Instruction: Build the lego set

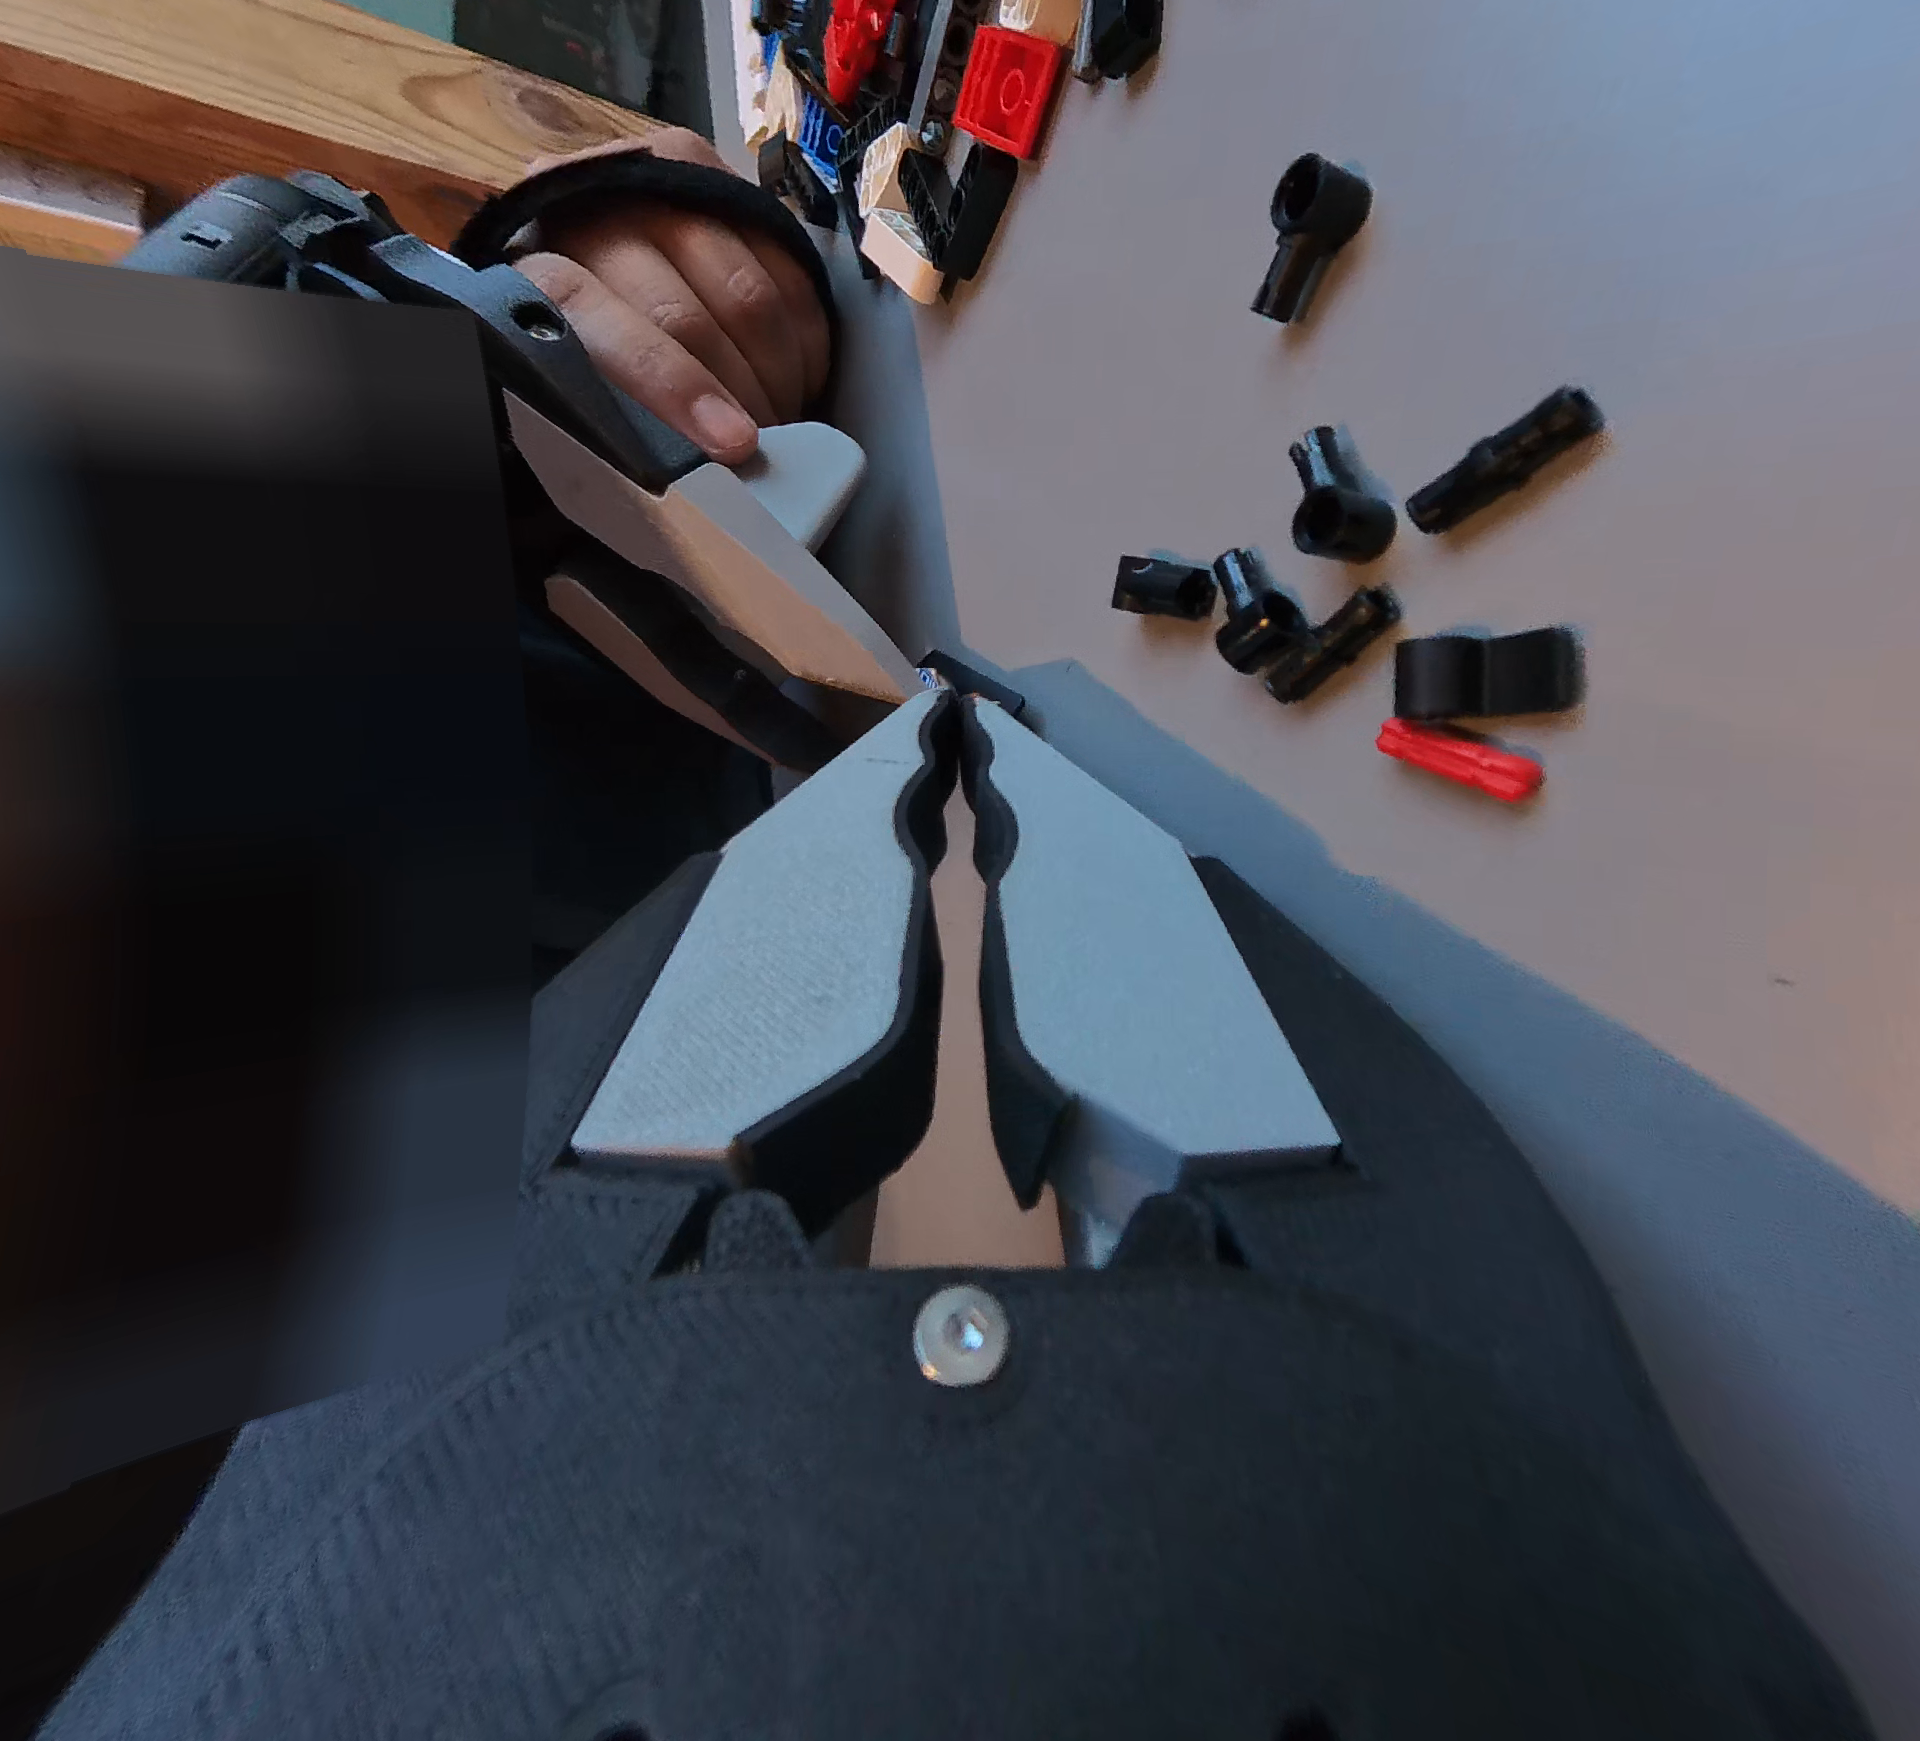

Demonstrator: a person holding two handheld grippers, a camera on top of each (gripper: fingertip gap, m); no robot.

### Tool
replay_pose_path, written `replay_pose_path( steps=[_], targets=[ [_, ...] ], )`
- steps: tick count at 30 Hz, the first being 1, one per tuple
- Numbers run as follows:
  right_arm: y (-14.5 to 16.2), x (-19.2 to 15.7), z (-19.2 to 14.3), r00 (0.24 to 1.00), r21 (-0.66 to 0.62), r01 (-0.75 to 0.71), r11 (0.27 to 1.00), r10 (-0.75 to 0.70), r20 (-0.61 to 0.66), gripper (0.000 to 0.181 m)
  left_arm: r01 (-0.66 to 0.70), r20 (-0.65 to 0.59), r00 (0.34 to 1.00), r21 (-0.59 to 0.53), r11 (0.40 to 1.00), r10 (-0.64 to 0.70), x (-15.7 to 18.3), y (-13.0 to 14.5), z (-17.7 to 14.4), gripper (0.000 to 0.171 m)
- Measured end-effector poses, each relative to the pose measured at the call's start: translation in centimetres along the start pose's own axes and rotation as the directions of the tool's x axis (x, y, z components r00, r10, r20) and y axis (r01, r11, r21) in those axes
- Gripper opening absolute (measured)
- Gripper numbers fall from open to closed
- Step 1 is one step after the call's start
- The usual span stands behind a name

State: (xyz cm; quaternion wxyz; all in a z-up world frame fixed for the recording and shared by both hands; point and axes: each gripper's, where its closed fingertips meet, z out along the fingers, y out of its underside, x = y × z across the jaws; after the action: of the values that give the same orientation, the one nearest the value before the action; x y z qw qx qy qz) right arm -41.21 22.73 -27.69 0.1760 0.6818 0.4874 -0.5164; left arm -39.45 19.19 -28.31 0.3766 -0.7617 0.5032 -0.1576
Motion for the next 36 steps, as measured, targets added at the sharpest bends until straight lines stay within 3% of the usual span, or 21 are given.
replay_pose_path(
  steps=[16, 36],
  targets=[
    [-0.02, 0.30, -0.06, 0.977, -0.069, 0.078, 0.995, -0.090, -0.196, 0.000, 0.012, -0.012, 1.000, 0.002, 1.000, -0.012, 0.02, -0.06, 0.07, 0.041],
    [0.18, 0.50, -0.30, 0.951, -0.125, 0.101, 0.987, -0.133, -0.278, 0.000, 0.027, 0.010, 1.000, 0.001, 1.000, -0.027, -0.33, -0.19, 0.29, 0.037]
  ],
)
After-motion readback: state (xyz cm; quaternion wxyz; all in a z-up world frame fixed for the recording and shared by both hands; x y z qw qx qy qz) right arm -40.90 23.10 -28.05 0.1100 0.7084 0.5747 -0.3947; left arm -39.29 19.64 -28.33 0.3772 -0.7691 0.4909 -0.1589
